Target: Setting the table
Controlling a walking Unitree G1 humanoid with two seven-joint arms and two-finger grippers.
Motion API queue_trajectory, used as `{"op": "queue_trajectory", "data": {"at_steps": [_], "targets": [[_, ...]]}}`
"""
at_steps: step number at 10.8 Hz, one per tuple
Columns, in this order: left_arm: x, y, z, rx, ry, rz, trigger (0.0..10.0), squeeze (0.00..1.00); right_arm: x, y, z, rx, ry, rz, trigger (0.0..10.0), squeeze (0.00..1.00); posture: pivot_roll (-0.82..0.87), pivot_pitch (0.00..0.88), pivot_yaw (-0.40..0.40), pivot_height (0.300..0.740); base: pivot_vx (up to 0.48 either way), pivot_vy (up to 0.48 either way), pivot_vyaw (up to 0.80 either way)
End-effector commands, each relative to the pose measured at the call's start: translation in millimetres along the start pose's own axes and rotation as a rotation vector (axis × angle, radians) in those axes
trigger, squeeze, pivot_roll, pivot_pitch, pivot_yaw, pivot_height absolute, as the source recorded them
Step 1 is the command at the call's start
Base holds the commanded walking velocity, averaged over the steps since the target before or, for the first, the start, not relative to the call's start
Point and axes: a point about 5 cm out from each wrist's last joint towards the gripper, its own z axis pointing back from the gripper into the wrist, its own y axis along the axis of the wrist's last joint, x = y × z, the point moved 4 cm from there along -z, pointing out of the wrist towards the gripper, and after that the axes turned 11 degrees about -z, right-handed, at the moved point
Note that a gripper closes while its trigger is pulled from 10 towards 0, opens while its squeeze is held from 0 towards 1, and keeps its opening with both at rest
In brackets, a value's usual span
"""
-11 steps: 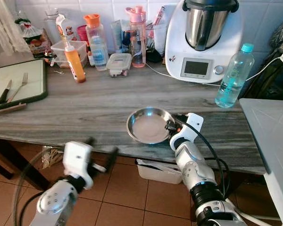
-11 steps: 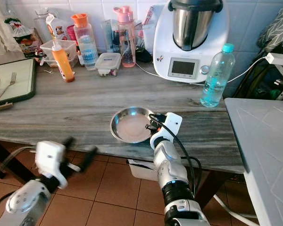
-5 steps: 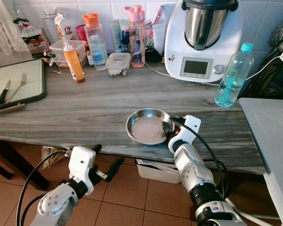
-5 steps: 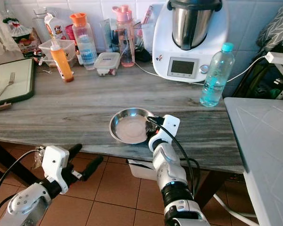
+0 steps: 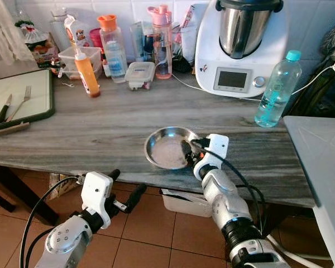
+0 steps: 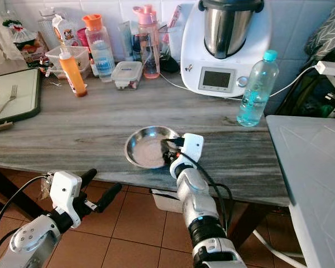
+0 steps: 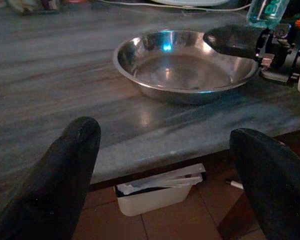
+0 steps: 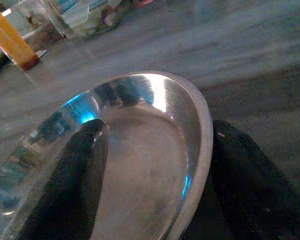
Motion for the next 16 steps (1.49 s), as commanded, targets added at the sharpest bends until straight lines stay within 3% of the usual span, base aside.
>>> {"op": "queue_trajectory", "data": {"at_steps": [1,6,8,10,12,14,15,16], "targets": [[-0.3,2,-0.8,0.001,-0.001,-0.017,10.0,0.00,-3.2,4,0.7,0.011,0.020,0.021,10.0,1.00,0.16,0.000,0.048,0.740,0.000,0.000,0.00],[4.6,12,-3.9,0.018,-0.001,-0.021,10.0,0.00,14.0,0,14.2,0.000,0.006,0.061,10.0,1.00,0.15,0.000,0.044,0.740,0.000,0.000,0.00],[0.5,13,-2.7,0.022,0.019,-0.021,10.0,0.00,17.1,15,24.5,0.046,0.043,0.164,10.0,1.00,0.15,0.000,0.034,0.740,0.000,0.000,0.00],[-4.3,9,0.0,0.014,0.033,-0.026,10.0,0.00,3.2,50,39.5,0.229,0.122,0.244,10.0,1.00,0.14,0.000,0.028,0.740,0.000,0.000,0.00],[-10.6,7,-4.5,0.023,0.061,-0.027,10.0,0.00,-13.2,66,46.0,0.281,0.165,0.344,10.0,1.00,0.12,0.000,0.019,0.740,0.000,0.000,0.00],[-14.3,4,-6.8,0.019,0.071,-0.041,10.0,0.00,-8.7,72,58.8,0.282,0.145,0.384,10.0,1.00,0.12,0.000,0.016,0.740,0.000,0.000,0.00],[-16.9,3,-6.9,0.024,0.094,-0.048,10.0,0.00,0.9,73,68.6,0.279,0.121,0.396,10.0,0.00,0.12,0.000,0.016,0.740,0.000,0.000,0.00],[-23.5,2,-7.9,0.011,0.161,-0.094,10.0,0.00,11.7,72,81.4,0.257,0.098,0.426,10.0,0.00,0.12,0.000,0.017,0.740,0.000,0.000,0.00]]}}
